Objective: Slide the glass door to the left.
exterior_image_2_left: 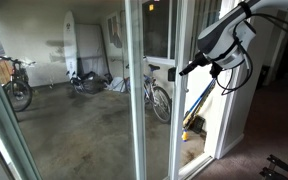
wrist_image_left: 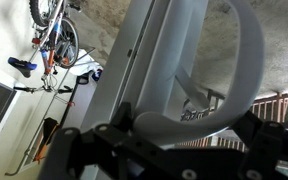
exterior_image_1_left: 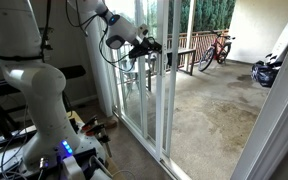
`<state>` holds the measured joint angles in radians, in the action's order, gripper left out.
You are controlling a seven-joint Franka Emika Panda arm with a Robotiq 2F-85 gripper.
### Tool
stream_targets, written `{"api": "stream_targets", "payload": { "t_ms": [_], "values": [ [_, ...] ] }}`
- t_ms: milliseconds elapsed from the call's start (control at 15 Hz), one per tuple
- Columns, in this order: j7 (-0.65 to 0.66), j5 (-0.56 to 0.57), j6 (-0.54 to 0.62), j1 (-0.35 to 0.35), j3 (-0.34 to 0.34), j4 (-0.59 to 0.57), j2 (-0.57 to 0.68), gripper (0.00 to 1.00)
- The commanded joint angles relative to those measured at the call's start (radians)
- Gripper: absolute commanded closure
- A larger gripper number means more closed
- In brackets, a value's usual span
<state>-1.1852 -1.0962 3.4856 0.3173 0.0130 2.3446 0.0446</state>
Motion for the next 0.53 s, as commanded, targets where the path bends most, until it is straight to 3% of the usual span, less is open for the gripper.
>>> {"api": "stream_targets", "payload": {
  "t_ms": [0, 467],
  "values": [
    [0.04, 0.067, 0.0, 0.07, -0.049, -0.088, 0.045, 0.0],
    [0.092, 0.093, -0.001, 0.144, -0.054, -0.127, 0.098, 0.0]
  ]
}}
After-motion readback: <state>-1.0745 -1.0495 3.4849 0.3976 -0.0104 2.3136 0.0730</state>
